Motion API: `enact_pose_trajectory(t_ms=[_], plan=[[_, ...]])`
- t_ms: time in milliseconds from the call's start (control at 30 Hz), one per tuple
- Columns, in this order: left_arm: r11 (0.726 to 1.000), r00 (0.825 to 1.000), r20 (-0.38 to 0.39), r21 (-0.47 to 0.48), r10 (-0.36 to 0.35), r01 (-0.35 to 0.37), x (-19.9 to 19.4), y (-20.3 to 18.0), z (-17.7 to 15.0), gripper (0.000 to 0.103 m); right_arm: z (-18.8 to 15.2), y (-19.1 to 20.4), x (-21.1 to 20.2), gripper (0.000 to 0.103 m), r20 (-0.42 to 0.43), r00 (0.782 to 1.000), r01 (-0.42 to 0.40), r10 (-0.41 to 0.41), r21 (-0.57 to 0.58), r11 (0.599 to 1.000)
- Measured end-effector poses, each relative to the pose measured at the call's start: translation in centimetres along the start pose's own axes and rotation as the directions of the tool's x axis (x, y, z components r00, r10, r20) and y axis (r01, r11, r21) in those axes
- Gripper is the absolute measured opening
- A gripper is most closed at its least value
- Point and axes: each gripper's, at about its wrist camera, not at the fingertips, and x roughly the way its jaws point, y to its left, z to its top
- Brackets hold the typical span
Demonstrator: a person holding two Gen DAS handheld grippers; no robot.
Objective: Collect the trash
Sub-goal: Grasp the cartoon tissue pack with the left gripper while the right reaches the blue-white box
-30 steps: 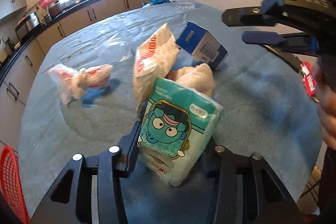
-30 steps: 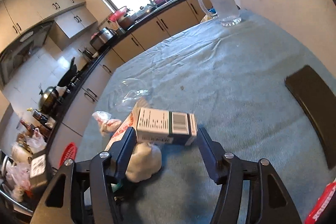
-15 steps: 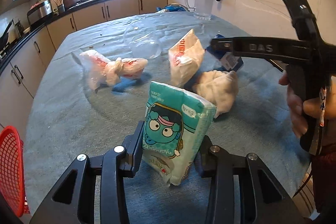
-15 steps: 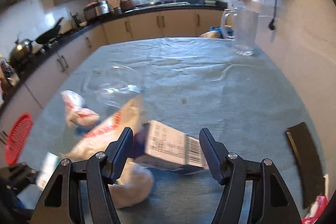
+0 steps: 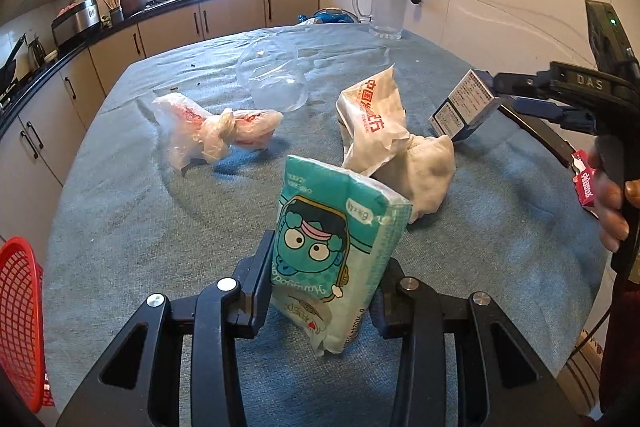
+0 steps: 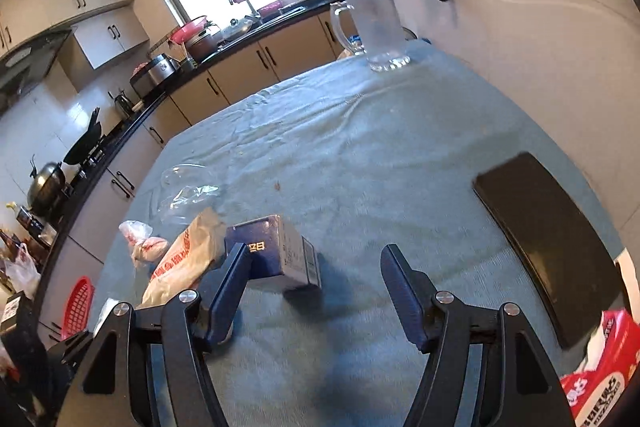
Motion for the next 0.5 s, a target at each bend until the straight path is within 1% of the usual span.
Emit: enact_pose_trajectory(t_ms=[133, 267, 500], plan=[[1.0, 1.0, 0.004, 0.0, 0.0, 0.0, -0.2, -0.1, 0.0, 0.038, -0.1, 0.3, -0.5, 0.072, 0.017, 1.0, -0.026, 0.026, -0.011, 1.0], [1.0, 1.0, 0.005, -0.002, 0.003, -0.003, -0.3, -0.1, 0.0, 0.038, -0.2, 1.6, -0.6, 0.072, 0.026, 0.999, -0.043, 0.044, -0.044, 0.998], [1.0, 1.0, 0.007, -0.017, -0.002, 0.002, -0.2, 0.1, 0.0, 0.038, -0.6, 4.1, 1.2, 0.072, 0.028, 1.0, 0.015, -0.011, -0.152, 0.988]])
